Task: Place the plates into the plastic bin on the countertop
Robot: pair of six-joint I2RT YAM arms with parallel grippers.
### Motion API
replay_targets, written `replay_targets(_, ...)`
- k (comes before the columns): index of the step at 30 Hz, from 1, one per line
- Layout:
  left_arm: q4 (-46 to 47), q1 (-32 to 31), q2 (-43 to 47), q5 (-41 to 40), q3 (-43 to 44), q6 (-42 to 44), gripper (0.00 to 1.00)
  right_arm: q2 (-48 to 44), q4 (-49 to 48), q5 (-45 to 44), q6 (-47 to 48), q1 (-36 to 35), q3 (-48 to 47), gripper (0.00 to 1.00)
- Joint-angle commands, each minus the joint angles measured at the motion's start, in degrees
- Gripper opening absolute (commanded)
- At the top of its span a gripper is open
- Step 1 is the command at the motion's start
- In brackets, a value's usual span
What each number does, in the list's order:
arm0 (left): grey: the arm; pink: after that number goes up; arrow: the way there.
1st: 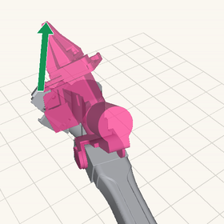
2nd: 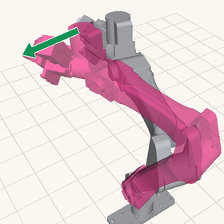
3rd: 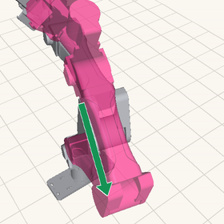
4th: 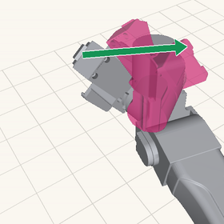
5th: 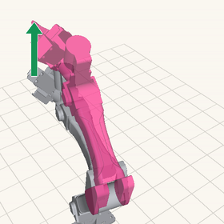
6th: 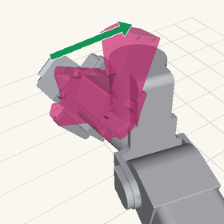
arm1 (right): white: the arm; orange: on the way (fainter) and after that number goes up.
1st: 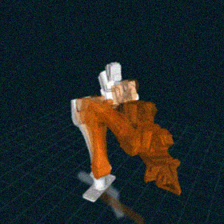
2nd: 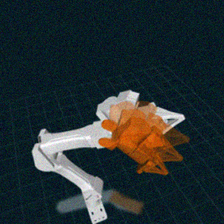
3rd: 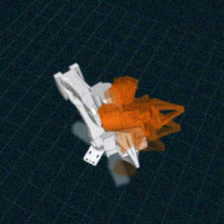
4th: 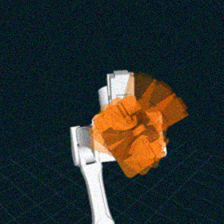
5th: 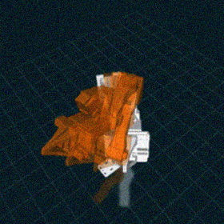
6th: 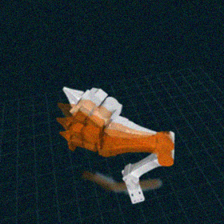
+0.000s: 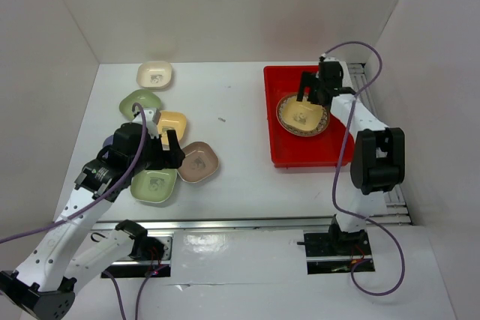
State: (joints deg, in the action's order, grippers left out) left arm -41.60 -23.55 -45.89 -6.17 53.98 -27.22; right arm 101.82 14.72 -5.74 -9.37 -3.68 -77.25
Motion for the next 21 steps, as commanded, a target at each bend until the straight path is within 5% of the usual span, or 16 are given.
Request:
replay_targets(1, 2.5, -0.2, 1.2, -2.4, -0.1, -0.9, 1.00, -7.1, -2.4, 1.2, 2.8, -13.7, -1.8, 1.00)
replay_targets(7, -4.9, 4.6, 1.1, -18.9, 1.4, -10.5, 1.00, -1.5, -3.5, 6.2, 5.9, -33.3, -3.2, 1.00)
replay_targets(11, -9.4, 9.6, -1.0, -24.5, 3.1, -15.0, 1.00, 11.7, -1.6, 5.3, 6.7, -41.9, -9.2, 0.97)
replay_targets(21, -7.8, 13.2, -0.9, -21.6, 2.6, -12.7, 1.00, 23.2, -2.8, 0.7, 5.1, -45.4, -13.4, 0.87)
